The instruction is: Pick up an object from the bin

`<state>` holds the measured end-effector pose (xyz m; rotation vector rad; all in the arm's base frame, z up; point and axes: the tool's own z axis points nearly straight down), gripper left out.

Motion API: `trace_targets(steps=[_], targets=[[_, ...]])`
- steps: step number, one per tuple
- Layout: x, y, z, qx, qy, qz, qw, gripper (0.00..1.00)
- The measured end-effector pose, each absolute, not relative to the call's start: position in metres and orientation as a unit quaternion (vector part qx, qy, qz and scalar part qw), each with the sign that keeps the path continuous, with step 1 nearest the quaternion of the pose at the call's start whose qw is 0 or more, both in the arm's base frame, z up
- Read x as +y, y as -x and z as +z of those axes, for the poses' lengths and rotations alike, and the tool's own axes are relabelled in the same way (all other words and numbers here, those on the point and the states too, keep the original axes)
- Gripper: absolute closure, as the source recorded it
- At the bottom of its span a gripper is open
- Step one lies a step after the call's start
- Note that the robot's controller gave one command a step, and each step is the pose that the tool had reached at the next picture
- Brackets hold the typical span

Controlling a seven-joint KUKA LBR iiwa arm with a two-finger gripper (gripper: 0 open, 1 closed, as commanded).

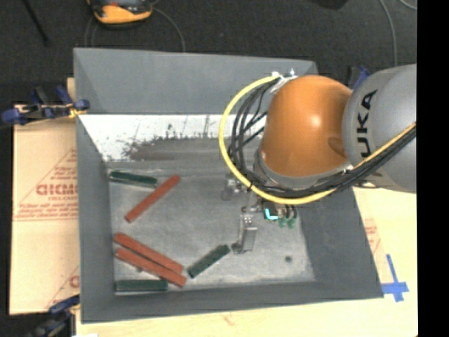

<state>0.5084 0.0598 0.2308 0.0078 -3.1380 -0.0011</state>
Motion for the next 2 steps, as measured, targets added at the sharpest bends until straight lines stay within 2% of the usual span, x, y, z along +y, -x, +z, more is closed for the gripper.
trace_targets(steps=[1,2], targets=[[0.059,-0.510,0.234,-1.000,-0.002,-0.001,-0.002,0.00],[0.052,-0.504,0.186,-0.999,-0.035,0.000,-0.004,0.00]])
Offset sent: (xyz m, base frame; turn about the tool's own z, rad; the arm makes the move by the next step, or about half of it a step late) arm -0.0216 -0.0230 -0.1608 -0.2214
